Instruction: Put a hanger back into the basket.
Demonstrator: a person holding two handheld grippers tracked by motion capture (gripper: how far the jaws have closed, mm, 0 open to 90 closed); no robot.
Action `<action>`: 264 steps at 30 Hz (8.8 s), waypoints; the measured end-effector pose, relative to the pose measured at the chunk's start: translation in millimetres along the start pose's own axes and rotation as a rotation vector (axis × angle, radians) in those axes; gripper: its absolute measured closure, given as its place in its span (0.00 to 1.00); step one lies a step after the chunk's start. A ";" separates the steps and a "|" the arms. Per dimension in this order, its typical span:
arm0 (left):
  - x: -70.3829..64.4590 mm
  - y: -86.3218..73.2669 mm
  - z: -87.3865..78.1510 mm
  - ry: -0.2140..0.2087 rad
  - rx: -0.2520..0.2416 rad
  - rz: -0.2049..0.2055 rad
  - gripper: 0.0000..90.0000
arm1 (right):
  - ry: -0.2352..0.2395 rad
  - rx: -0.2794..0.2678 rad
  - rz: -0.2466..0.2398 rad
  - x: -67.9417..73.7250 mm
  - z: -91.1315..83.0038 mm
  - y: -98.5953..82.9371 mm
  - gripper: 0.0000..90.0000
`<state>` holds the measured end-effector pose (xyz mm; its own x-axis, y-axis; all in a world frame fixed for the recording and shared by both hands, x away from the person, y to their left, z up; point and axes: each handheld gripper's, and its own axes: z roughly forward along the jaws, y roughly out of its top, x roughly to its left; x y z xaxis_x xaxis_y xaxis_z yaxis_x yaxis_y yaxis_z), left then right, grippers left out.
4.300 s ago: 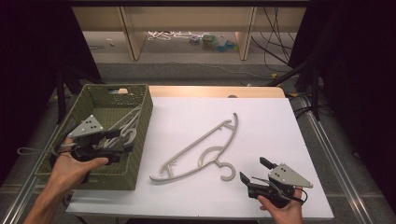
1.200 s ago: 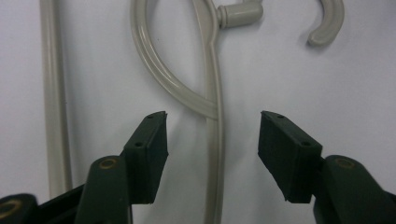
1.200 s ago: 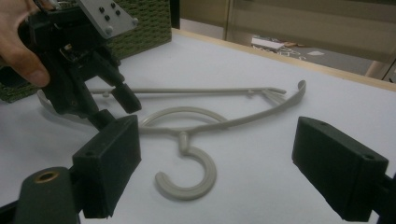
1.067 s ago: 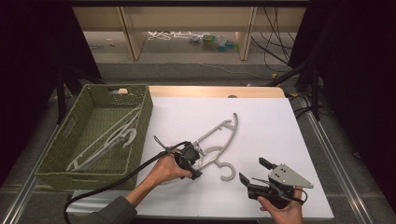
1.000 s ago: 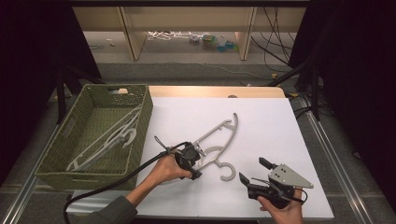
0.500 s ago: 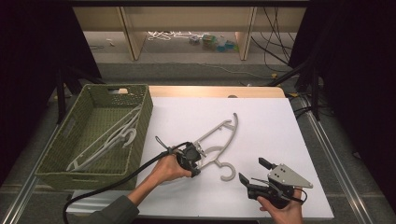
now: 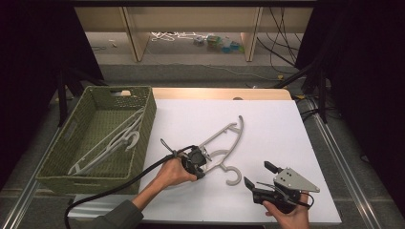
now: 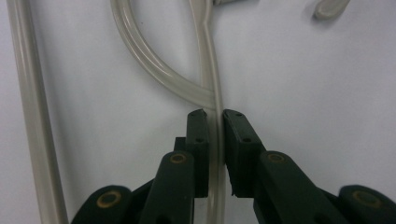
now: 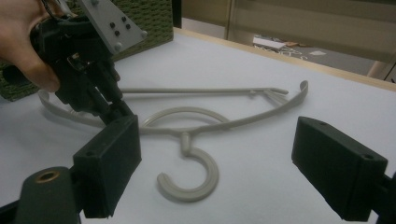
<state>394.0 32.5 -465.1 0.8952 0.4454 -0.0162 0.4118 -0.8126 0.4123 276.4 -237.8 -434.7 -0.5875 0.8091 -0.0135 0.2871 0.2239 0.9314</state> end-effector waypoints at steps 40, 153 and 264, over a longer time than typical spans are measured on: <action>23.2 -4.8 -94.3 0.016 -0.317 -0.109 0.91 | -0.004 0.002 0.003 -0.8 -0.8 -1.4 0.18; 142.7 -216.0 -208.4 0.091 -0.160 -0.340 0.91 | -0.024 0.013 0.007 -2.7 0.4 -2.7 0.18; -21.9 -118.5 -113.1 0.228 -0.851 -0.304 0.24 | -0.001 -0.017 0.007 0.5 -4.7 -0.4 0.17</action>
<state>306.3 161.5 -410.6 0.6769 0.7304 -0.0914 0.2789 -0.1396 0.9501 272.5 -240.1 -433.4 -0.5846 0.8113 -0.0070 0.2783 0.2087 0.9375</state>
